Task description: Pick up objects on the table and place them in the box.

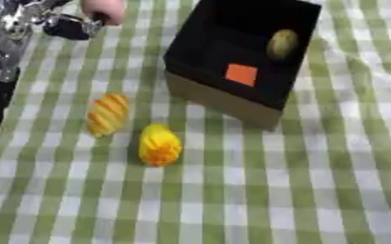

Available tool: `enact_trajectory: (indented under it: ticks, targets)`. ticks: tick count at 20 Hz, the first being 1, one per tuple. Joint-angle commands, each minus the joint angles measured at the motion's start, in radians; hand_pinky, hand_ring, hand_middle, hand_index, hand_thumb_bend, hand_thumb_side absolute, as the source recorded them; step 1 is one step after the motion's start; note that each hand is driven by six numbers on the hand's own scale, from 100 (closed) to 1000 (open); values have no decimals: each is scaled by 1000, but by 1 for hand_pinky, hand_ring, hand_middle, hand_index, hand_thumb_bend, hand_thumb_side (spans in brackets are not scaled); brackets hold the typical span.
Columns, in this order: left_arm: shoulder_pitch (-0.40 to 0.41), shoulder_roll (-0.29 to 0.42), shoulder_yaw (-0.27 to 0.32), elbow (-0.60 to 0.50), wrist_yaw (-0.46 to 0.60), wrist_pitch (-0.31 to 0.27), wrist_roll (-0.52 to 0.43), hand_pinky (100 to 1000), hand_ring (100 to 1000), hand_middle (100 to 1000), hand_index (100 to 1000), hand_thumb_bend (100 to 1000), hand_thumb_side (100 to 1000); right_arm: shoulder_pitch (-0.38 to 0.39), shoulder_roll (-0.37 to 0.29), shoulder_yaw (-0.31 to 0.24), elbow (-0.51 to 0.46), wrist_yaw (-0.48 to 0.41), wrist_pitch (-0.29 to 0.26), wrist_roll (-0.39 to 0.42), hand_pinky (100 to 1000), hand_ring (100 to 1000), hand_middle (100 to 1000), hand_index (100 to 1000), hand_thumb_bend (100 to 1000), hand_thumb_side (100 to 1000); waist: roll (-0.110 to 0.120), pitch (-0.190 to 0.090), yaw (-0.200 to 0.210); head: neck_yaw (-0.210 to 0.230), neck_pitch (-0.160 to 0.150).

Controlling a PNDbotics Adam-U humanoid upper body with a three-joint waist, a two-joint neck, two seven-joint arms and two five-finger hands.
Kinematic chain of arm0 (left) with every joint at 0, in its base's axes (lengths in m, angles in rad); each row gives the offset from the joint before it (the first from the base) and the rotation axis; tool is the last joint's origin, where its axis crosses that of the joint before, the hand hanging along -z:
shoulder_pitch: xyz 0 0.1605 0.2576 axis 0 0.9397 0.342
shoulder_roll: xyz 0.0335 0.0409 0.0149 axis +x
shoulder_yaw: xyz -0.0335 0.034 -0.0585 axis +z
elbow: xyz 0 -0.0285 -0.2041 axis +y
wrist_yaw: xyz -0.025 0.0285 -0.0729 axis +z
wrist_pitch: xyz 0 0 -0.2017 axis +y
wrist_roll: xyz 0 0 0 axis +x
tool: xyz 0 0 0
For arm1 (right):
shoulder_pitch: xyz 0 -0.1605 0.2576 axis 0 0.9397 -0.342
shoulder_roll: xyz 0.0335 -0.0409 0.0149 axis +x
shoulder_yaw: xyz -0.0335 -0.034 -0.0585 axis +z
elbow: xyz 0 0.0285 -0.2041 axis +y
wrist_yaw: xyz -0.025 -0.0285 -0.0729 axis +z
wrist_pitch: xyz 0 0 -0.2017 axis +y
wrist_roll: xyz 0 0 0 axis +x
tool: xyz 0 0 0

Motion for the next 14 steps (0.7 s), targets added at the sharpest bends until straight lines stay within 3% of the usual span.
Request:
enact_trajectory:
  ticks: [1, 8, 14]
  targets:
    - [-46, -47, -14, -88, -36, -2, 12, 727, 567, 534, 625, 100, 100, -36, -10, -4, -16, -23, -8, -9, 843, 851, 587, 852, 100, 534, -7, -35, -4, 11, 3]
    - [-79, -209, -40, -157, -119, 24, 13, 723, 569, 534, 626, 100, 100, -104, -12, 9, -16, -53, -32, -18, 834, 832, 602, 853, 100, 535, -20, -51, -24, 58, 7]
    - [-61, -284, -44, -134, -235, 33, 32, 720, 570, 536, 629, 100, 100, -131, -22, 13, -16, -61, -50, -29, 831, 827, 604, 853, 100, 519, -28, -66, -46, 93, 13]
